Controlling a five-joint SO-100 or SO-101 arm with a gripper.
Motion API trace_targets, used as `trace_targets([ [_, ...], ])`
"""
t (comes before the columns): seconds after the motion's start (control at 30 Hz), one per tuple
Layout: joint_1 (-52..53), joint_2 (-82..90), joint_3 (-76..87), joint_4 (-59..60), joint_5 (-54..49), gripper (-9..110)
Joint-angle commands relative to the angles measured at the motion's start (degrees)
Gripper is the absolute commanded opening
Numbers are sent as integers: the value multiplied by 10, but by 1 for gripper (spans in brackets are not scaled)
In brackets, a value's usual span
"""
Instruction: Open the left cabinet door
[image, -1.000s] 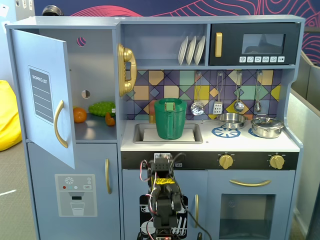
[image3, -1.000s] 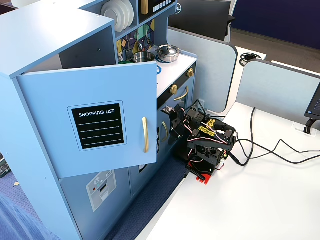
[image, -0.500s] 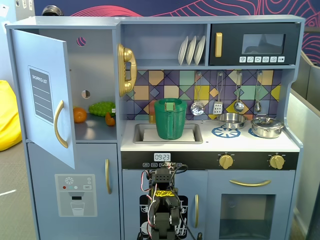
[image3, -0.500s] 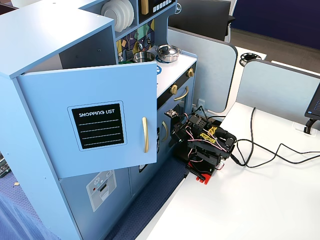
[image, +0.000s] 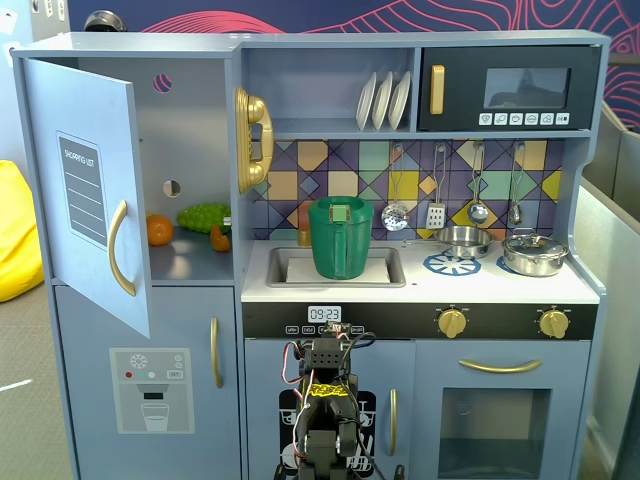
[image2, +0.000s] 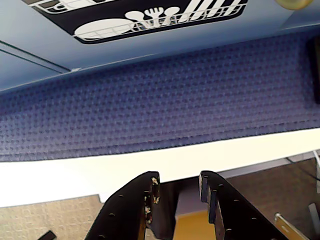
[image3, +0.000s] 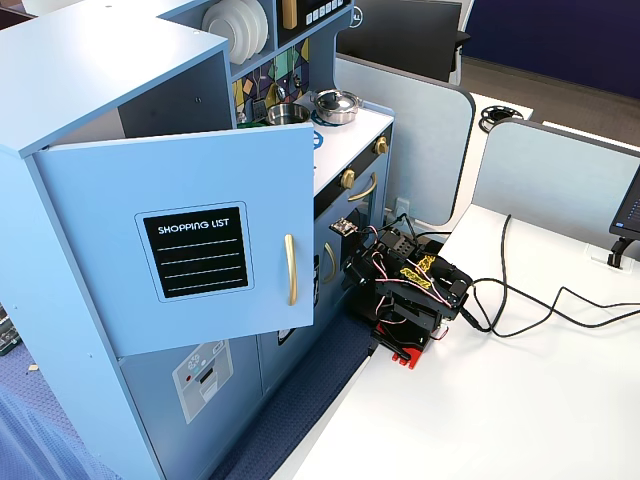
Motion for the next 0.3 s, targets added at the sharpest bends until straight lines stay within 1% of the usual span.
trace_targets([
  [0.0,6,-4,5,108,-12,0],
  [0.27,13,-4,5,108,-6,0],
])
